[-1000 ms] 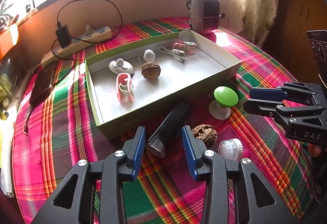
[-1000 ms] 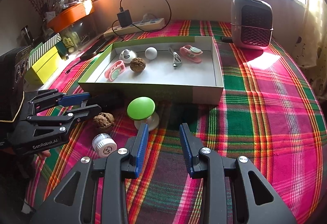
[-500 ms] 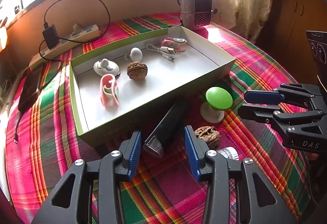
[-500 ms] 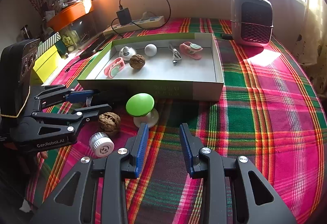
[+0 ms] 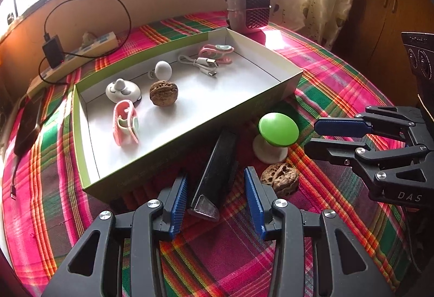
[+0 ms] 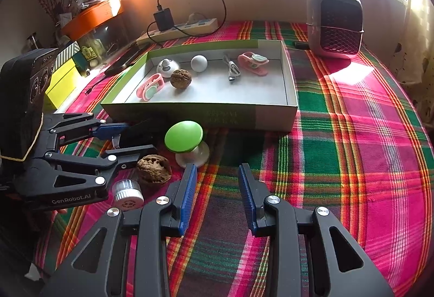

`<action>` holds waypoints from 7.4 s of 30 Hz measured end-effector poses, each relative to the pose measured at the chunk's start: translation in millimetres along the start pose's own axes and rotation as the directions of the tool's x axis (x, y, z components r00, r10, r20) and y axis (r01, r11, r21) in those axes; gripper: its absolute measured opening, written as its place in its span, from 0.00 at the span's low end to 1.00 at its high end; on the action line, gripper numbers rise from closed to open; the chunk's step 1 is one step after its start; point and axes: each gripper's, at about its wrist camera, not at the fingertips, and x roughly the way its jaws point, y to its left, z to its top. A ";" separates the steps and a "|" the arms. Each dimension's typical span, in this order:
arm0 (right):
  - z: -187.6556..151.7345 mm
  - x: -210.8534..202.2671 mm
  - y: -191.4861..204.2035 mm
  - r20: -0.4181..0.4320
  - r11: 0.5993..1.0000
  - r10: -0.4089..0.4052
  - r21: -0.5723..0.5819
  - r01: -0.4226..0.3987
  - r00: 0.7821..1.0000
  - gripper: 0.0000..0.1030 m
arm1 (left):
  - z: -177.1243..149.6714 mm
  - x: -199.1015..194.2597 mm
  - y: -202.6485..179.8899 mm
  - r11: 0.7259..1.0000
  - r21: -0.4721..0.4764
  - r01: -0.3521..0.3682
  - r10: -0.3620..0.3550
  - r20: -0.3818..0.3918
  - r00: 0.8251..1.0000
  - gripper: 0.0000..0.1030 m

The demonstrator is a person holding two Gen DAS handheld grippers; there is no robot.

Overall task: Organize objects
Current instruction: 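Close the left tool on the black flashlight, then close the right tool on the white round container, then carry the flashlight and white container toward the box with both tools, then lower the flashlight and container into the box and open both tools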

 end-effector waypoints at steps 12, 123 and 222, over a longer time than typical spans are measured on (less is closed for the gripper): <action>-1.4 -0.5 2.1 -0.003 1.000 -0.002 -0.009 0.002 1.000 0.32 | -1.4 -1.4 0.5 0.999 -0.037 -0.014 0.015 0.012 1.000 0.21; -3.3 -6.5 70.5 -0.006 0.957 0.168 -0.241 -0.165 0.986 0.29 | -47.5 -63.9 17.2 0.962 -0.259 -0.085 0.109 0.082 0.991 0.21; 116.0 107.9 14.4 -0.023 0.985 0.004 -0.172 -0.007 1.000 0.29 | 50.8 26.1 53.5 0.948 -0.277 -0.157 0.170 0.023 0.985 0.22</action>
